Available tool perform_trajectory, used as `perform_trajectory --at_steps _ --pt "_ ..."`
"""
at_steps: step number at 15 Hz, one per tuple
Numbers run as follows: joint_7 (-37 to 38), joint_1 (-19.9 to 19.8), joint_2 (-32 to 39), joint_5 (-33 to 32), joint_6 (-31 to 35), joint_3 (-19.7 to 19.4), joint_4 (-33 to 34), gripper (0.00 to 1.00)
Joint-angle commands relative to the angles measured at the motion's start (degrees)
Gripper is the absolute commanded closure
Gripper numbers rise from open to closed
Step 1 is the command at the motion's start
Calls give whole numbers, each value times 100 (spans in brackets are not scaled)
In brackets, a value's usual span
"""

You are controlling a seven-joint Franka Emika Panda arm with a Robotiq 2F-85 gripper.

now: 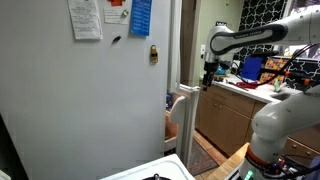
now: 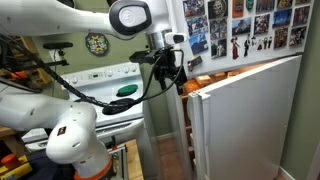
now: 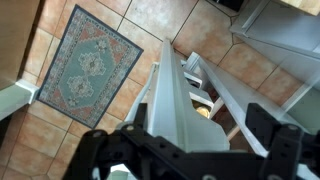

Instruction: Close the bottom fridge door

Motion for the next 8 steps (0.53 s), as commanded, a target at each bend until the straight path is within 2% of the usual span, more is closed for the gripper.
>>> perform_trajectory --at_steps 1,5,8 --pt "-970 182 -93 -225 290 -453 21 0" --pt "-1932 232 -16 -237 549 -812 123 0" --pt "-1804 96 -20 -118 506 -718 132 0"
